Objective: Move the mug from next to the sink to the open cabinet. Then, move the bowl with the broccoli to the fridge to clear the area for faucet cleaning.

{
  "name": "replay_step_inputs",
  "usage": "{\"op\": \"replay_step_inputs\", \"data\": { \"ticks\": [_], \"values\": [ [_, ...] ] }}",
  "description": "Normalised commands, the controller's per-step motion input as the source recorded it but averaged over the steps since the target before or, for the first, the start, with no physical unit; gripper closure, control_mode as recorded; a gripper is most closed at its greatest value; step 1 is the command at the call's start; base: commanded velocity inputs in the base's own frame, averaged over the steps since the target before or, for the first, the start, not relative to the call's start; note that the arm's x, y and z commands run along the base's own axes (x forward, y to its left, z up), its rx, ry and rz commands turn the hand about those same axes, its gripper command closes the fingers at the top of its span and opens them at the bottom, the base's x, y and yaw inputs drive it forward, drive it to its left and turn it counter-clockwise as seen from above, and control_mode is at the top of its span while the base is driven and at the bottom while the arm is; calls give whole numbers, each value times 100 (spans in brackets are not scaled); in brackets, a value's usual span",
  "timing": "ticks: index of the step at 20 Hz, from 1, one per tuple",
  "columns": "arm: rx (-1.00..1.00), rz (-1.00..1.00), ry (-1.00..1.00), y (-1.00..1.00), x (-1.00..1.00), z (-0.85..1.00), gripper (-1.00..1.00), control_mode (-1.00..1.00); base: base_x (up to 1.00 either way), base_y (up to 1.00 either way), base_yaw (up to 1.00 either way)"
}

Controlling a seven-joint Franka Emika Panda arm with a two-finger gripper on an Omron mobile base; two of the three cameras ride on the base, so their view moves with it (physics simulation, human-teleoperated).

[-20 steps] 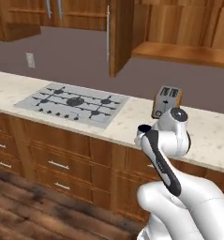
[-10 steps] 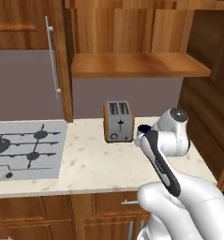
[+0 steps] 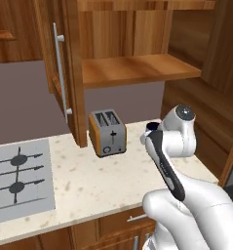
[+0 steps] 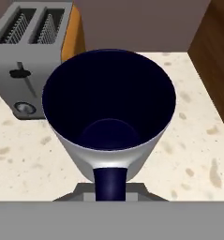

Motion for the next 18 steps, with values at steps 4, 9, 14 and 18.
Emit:
{"op": "replay_step_inputs", "data": {
  "ticks": [4,9,14,18],
  "values": [
    [-3,-1,-21,-1,-25,100,100,-100,0,0,0],
    [0,1,-22,-10,-15,100,100,-100,0,0,0],
    [0,6,-21,-1,-2,100,100,-100,0,0,0],
    [3,13,-16,0,0,100,100,-100,0,0,0]
  ]
}}
